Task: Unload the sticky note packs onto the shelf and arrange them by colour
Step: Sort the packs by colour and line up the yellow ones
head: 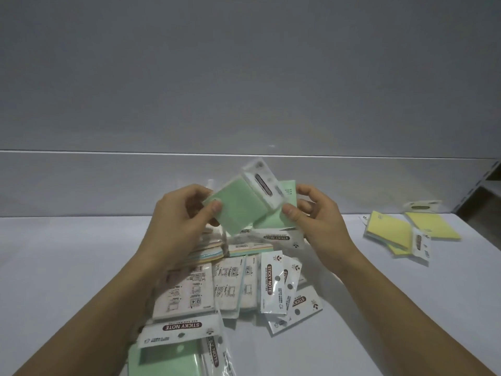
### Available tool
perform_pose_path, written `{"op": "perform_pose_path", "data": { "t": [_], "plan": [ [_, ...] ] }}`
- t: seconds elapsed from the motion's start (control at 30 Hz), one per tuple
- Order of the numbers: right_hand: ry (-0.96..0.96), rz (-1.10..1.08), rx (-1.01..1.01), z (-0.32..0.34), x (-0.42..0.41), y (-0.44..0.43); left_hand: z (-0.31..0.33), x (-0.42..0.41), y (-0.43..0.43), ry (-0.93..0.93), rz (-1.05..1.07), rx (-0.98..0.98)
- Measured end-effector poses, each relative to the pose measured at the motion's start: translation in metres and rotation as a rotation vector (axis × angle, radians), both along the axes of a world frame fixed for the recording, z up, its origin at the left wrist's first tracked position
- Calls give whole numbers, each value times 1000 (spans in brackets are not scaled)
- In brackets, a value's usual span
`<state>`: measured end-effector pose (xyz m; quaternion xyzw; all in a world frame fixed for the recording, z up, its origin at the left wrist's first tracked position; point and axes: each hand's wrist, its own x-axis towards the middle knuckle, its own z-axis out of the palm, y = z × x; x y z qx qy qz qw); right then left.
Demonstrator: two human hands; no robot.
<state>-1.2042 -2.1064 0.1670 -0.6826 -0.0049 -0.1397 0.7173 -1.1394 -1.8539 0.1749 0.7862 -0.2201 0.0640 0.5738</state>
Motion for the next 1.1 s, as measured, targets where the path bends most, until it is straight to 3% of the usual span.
{"op": "perform_pose_path", "data": {
  "t": [0.17,0.27,0.5,0.73,1.1],
  "plan": [
    [78,-4,202,1,-2,-7,6,10,10,137,26,-192],
    [85,33,211,0,-4,-6,13,11,19,202,24,-248],
    [72,64,-10,11,-3,9,23,-6,65,270,64,-358],
    [151,154,-184,35,27,51,1,-27,158,350,245,-354],
    [223,320,-555,37,124,234,-21,1,281,448,538,-198]
  ]
}}
